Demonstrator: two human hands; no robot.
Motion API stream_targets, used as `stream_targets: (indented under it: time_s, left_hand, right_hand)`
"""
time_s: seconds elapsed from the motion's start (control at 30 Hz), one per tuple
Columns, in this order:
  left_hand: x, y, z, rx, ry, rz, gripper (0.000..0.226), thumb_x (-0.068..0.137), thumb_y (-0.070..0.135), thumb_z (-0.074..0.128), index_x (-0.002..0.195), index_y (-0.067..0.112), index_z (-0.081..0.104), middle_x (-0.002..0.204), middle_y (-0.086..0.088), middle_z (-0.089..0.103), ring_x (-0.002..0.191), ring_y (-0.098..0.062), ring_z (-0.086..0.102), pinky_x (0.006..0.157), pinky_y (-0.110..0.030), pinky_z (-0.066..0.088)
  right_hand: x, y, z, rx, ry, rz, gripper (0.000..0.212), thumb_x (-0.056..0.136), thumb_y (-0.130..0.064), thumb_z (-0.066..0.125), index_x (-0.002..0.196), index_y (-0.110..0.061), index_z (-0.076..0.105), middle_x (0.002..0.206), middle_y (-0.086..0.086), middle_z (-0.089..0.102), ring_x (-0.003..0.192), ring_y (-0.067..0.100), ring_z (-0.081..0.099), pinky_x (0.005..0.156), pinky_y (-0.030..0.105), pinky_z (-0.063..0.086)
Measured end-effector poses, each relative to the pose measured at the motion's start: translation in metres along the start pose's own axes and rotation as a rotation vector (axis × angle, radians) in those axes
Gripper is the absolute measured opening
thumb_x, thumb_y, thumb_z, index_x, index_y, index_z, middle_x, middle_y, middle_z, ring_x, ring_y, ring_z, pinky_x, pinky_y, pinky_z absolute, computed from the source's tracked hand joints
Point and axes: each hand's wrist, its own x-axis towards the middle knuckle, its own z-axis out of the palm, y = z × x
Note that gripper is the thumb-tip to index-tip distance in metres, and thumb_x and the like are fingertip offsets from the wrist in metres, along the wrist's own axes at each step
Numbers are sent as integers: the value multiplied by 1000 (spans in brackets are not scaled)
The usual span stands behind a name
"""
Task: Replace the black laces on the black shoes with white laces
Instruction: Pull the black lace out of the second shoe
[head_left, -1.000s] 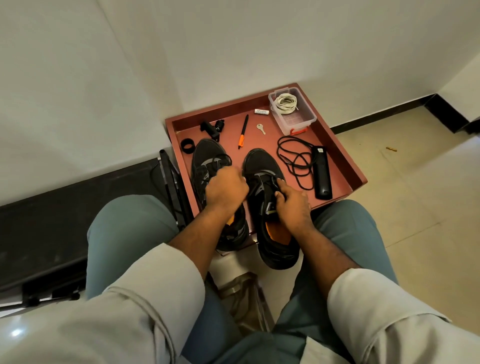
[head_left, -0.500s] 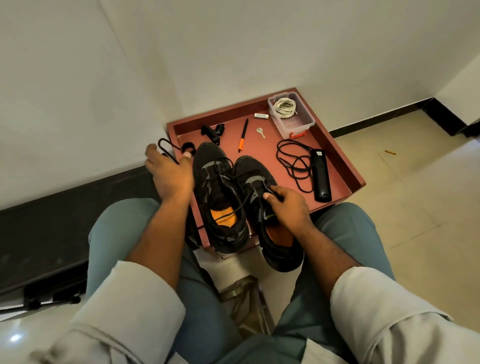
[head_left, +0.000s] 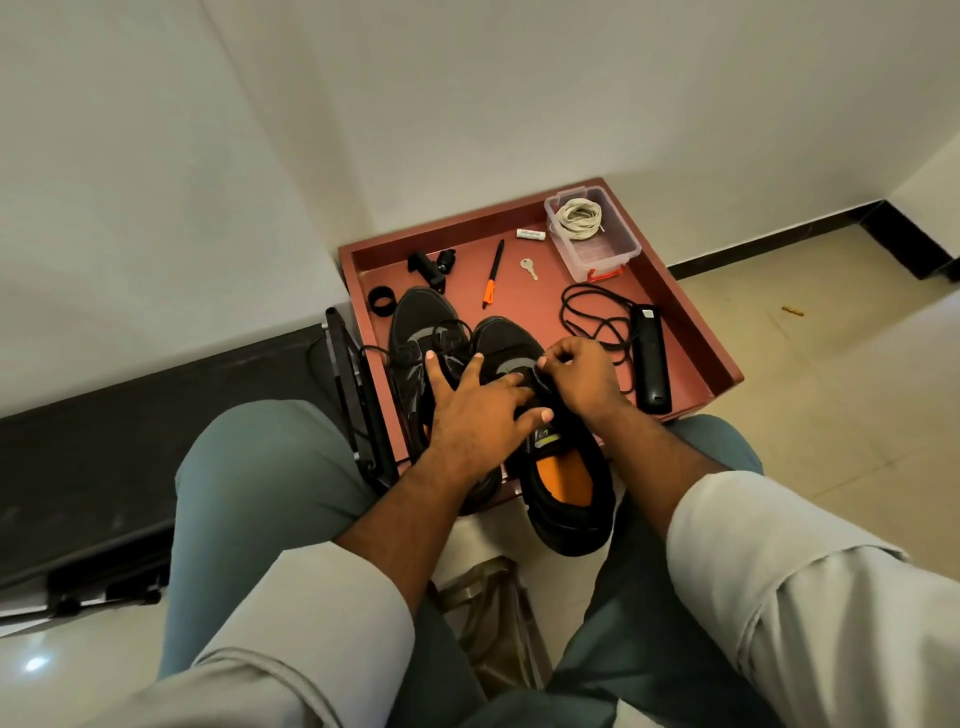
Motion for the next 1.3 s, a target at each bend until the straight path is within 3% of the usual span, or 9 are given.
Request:
stream_targets:
  time_s: [0.13, 0.23, 0.3, 0.37, 0.47, 0.7, 0.93, 1.1, 1.3]
  left_hand:
    - [1, -1, 1, -30, 7, -30, 55, 93, 70, 28, 138, 43, 46, 153, 20, 34, 149, -26, 9, 104, -71, -19]
    - [3, -4, 1, -10, 20, -46, 57, 90, 72, 32, 137, 44, 48, 150, 22, 38, 149, -27, 10, 104, -71, -19]
    - [2, -5, 1, -29, 11, -51, 57, 90, 73, 33, 136, 44, 48, 149, 23, 38, 149, -27, 10, 104, -71, -20]
    - [2, -5, 0, -52, 0, -49, 56, 90, 72, 34, 136, 44, 48, 150, 23, 38, 149, -27, 10, 104, -71, -19]
    - [2, -3, -1, -65, -3, -47, 55, 91, 70, 34, 137, 43, 48, 150, 22, 37, 149, -27, 10, 105, -71, -17]
    - [2, -4, 1, -24, 3, -38, 55, 92, 70, 30, 136, 43, 49, 151, 21, 36, 149, -27, 10, 105, -72, -15]
    - [2, -3, 1, -31, -3, -35, 56, 92, 70, 29, 138, 43, 46, 152, 20, 35, 149, -27, 9, 104, -72, -13]
    - [3, -6, 1, -67, 12, -49, 55, 89, 73, 34, 133, 44, 52, 148, 23, 40, 148, -25, 13, 105, -71, -16]
    - [2, -8, 1, -82, 15, -56, 55, 88, 74, 35, 131, 45, 53, 147, 24, 41, 148, -27, 14, 105, -71, -16]
  right_hand:
    - [21, 6, -36, 275, 279, 155, 10, 94, -9, 57, 93, -14, 66, 90, 4, 65, 75, 13, 60, 61, 23, 48]
    - [43, 5, -83, 639, 636, 283, 19, 90, -2, 54, 84, -16, 65, 85, 7, 65, 74, 23, 63, 69, 38, 60]
    - [48, 8, -107, 705, 765, 288, 16, 91, -1, 53, 87, -13, 64, 81, 3, 62, 71, 20, 61, 58, 24, 58]
    - [42, 11, -116, 472, 746, 294, 9, 94, -7, 56, 96, -12, 63, 91, 4, 60, 81, 17, 58, 55, 11, 46]
    - [25, 20, -103, -47, 564, 170, 33, 93, -18, 62, 124, -9, 58, 124, 9, 51, 102, 20, 54, 87, 24, 47]
    - [6, 7, -24, -406, -275, -399, 45, 91, -2, 56, 135, -12, 54, 136, 5, 52, 125, 18, 48, 107, 28, 39]
    - [11, 1, -23, -607, -224, -337, 17, 95, -17, 52, 104, -12, 66, 107, 7, 62, 97, 24, 59, 84, 41, 50]
    - [16, 4, -44, -686, -247, -315, 15, 95, -13, 50, 102, -15, 63, 101, 3, 63, 89, 20, 60, 75, 33, 49]
    - [43, 15, -144, -394, 419, 19, 21, 98, -13, 49, 111, -4, 64, 112, 20, 64, 101, 36, 60, 83, 37, 45]
